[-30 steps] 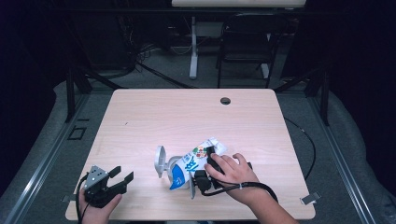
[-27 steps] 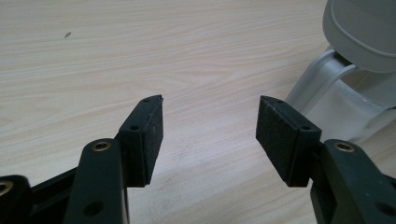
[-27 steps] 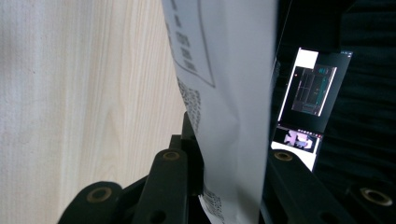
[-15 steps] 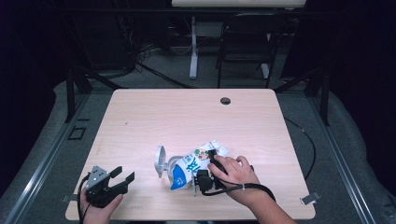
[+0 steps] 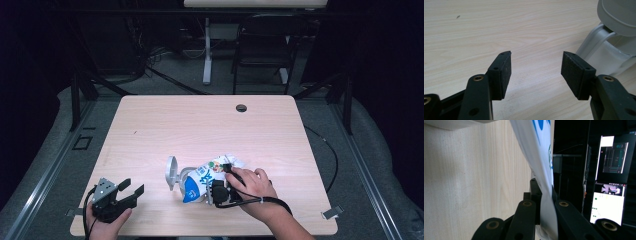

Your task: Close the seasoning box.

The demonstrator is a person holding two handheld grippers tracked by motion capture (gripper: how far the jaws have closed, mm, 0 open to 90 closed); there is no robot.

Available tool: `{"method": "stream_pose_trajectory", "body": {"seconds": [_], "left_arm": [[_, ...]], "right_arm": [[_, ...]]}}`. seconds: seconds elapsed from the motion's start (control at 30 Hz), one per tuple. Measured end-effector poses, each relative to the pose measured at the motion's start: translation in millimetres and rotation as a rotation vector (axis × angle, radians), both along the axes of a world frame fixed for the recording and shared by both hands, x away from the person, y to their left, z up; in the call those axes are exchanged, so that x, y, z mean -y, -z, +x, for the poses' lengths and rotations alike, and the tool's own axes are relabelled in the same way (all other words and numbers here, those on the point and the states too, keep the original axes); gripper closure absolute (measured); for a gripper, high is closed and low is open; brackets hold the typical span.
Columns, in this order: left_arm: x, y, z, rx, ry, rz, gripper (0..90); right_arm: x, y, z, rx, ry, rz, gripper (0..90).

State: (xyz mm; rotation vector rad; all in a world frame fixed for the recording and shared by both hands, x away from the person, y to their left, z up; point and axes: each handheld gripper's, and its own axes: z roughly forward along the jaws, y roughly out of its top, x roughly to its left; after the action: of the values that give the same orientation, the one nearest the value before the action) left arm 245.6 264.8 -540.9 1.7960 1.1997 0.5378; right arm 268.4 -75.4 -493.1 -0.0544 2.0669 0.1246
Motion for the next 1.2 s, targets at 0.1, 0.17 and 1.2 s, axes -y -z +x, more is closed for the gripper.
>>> {"method": "stream_pose_trajectory", "body": {"seconds": [0.1, 0.17, 1.2], "left_arm": [[0.4, 0.4, 0.0, 0.000, 0.002, 0.002, 41.8], [0.8, 0.9, 0.3, 0.005, 0.003, -0.001, 41.7], [0.5, 0.6, -0.8, 0.000, 0.000, 0.002, 41.7]], "right_arm": [[1.0, -2.1, -0.1, -0.018, 0.009, 0.015, 90.0], [2.6, -1.1, 1.1, -0.044, 0.008, 0.064, 90.0], [24.8, 9.1, 7.0, -0.293, 0.081, 0.478, 90.0]]}}
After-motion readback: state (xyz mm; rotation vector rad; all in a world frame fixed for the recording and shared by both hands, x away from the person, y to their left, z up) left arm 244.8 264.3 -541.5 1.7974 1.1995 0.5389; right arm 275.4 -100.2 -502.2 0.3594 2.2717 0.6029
